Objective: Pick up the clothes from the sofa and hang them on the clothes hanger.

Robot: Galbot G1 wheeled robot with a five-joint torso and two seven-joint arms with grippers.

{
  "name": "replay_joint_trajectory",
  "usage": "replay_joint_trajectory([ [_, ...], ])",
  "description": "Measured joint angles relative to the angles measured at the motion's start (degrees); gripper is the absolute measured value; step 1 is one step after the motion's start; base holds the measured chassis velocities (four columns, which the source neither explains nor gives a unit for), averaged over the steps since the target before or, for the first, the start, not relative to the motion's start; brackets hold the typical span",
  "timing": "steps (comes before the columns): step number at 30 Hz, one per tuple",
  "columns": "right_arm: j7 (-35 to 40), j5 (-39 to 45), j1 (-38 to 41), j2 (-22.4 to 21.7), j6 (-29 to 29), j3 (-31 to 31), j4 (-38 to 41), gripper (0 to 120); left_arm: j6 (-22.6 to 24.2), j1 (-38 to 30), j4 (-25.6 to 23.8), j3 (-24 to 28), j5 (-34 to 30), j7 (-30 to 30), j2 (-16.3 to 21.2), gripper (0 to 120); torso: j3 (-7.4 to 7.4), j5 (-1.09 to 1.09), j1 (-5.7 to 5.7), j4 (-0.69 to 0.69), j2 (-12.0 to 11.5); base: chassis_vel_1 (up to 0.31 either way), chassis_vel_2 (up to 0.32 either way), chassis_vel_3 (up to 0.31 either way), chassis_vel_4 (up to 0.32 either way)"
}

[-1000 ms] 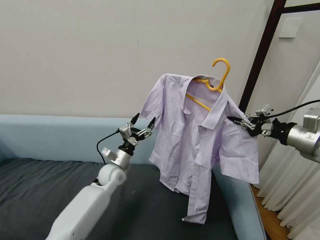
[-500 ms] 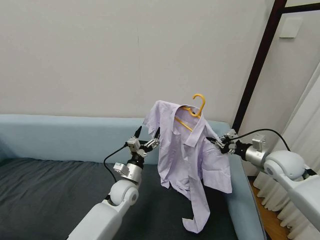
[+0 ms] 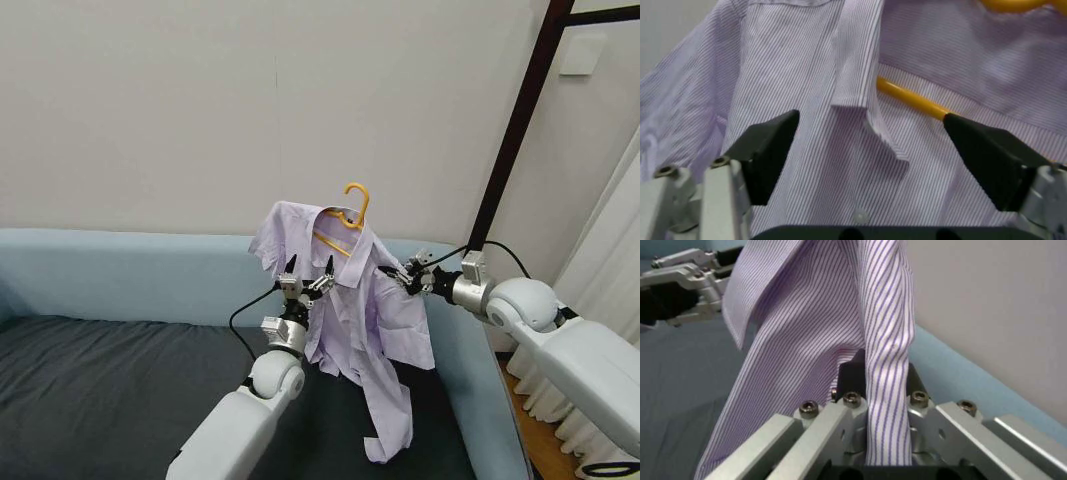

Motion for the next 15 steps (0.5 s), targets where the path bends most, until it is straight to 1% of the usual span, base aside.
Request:
replay_joint_trajectory([
  [1,0.0,0.1,0.0,-0.2,0.0,0.0,0.0,1,-0.2,-0.1,0.4,0.0,0.2,-0.3,-0.6,76,0.00,0.00,0.00,0.00,0.0,0.000,0.000,0.000,0.000],
  [3,0.0,0.2,0.0,-0.4,0.0,0.0,0.0,1,-0.5,-0.2,0.6,0.0,0.2,-0.4,-1.0,74,0.00,0.01,0.00,0.00,0.0,0.000,0.000,0.000,0.000],
  [4,-0.1,0.2,0.0,-0.6,0.0,0.1,0.1,1,-0.8,-0.4,0.9,0.1,0.3,-0.5,-1.5,68,0.00,0.01,0.00,0.00,0.0,0.000,0.000,0.000,0.000],
  [5,-0.2,0.3,-0.1,-0.7,0.0,0.2,0.1,1,-0.9,-0.5,1.1,0.1,0.4,-0.5,-1.7,66,0.00,0.01,0.00,0.00,0.0,0.000,0.000,0.000,0.000],
  [6,-0.3,0.4,-0.4,-1.1,0.0,0.7,0.3,1,-1.5,-0.8,1.4,0.1,0.4,-0.5,-2.4,58,0.00,0.01,0.00,0.00,0.0,0.000,0.000,0.000,0.000],
  [7,-0.3,0.4,-0.4,-1.1,0.0,0.7,0.3,1,-1.5,-0.8,1.4,0.1,0.4,-0.5,-2.4,58,0.00,0.01,0.00,0.00,0.0,0.000,0.000,0.000,0.000],
  [8,-0.3,0.5,-0.5,-1.2,0.1,0.9,0.3,1,-1.7,-0.9,1.5,0.1,0.3,-0.5,-2.6,55,0.00,0.01,0.00,0.00,0.0,0.000,0.000,0.000,0.000],
  [10,-0.3,0.5,-0.5,-1.2,0.1,0.9,0.3,1,-1.7,-0.9,1.5,0.1,0.3,-0.5,-2.6,55,0.00,0.01,0.00,0.00,0.0,0.000,0.000,0.000,0.000],
  [11,-0.4,0.7,-0.9,-1.5,0.2,1.4,0.4,1,-2.2,-1.1,1.5,0.3,0.0,-0.4,-2.8,43,-0.01,0.01,0.00,-0.01,0.0,0.000,0.000,0.000,0.000],
  [12,-0.4,0.7,-0.9,-1.6,0.3,1.5,0.5,1,-2.2,-1.1,1.5,0.3,0.0,-0.4,-2.8,37,-0.01,0.01,0.00,0.00,0.0,0.000,0.000,0.000,0.000],
  [13,-0.4,0.7,-0.9,-1.6,0.3,1.5,0.5,1,-2.2,-1.1,1.5,0.3,0.0,-0.4,-2.8,37,-0.01,0.01,0.00,0.00,0.0,0.000,0.000,0.000,0.000],
  [15,-0.4,0.8,-1.1,-1.6,0.4,1.8,0.5,1,-2.4,-1.1,1.5,0.3,-0.5,0.0,-2.8,30,0.00,0.01,0.00,0.01,0.0,0.000,0.000,0.000,0.000],
])
